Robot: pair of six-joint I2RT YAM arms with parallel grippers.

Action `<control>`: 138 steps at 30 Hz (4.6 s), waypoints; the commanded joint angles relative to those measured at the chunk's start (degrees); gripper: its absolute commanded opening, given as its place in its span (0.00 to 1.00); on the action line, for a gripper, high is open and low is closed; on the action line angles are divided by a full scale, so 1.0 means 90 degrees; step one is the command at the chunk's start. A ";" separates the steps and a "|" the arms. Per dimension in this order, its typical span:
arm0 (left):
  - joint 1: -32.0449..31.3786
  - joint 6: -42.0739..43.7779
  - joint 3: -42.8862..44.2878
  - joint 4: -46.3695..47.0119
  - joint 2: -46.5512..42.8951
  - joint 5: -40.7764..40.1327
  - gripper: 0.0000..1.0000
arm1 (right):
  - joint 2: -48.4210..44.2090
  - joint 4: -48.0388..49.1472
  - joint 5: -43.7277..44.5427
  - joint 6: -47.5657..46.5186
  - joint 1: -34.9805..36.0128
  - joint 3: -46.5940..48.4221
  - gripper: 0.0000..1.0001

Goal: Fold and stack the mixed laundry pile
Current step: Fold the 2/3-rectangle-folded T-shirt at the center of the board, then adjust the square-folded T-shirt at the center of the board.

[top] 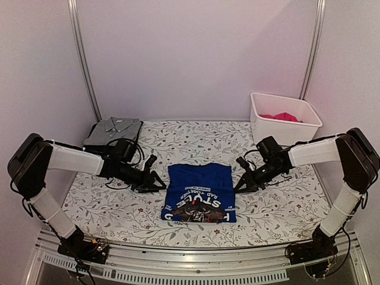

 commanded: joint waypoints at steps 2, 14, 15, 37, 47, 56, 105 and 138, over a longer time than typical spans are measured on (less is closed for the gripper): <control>-0.0030 0.0922 0.0208 0.0559 0.0071 -0.0408 0.49 | -0.0040 0.0019 0.0037 -0.0075 -0.0349 0.0318 0.19; -0.0038 0.1633 -0.0043 0.1676 0.0489 -0.0103 0.53 | -0.0383 0.0495 -0.0031 -0.1135 -0.0423 -0.0091 0.57; -0.0048 0.1660 -0.0016 0.1698 0.0570 -0.0033 0.52 | -0.0294 0.0528 -0.0073 -0.1182 -0.0400 -0.0018 0.56; -0.0286 0.2056 0.0221 0.1819 0.1322 0.0317 0.33 | 0.0837 0.0616 0.0014 -0.1907 -0.0031 0.0489 0.43; -0.0245 0.2132 0.0399 0.1597 0.1150 0.0328 0.09 | 0.0847 0.0440 0.0093 -0.1895 -0.0030 0.0613 0.20; -0.0148 0.2004 0.0382 0.1331 0.1022 0.0242 0.00 | 0.0702 0.0304 0.0177 -0.1873 -0.0031 0.0614 0.00; -0.0709 0.4748 0.0213 0.1429 0.0743 -0.1161 0.01 | 0.0971 0.0315 0.0162 -0.1744 -0.0133 0.0729 0.00; -0.0376 0.4709 0.1221 -0.0469 0.0531 -0.0897 0.00 | 0.1026 -0.0372 0.0162 -0.2231 -0.0003 0.1478 0.39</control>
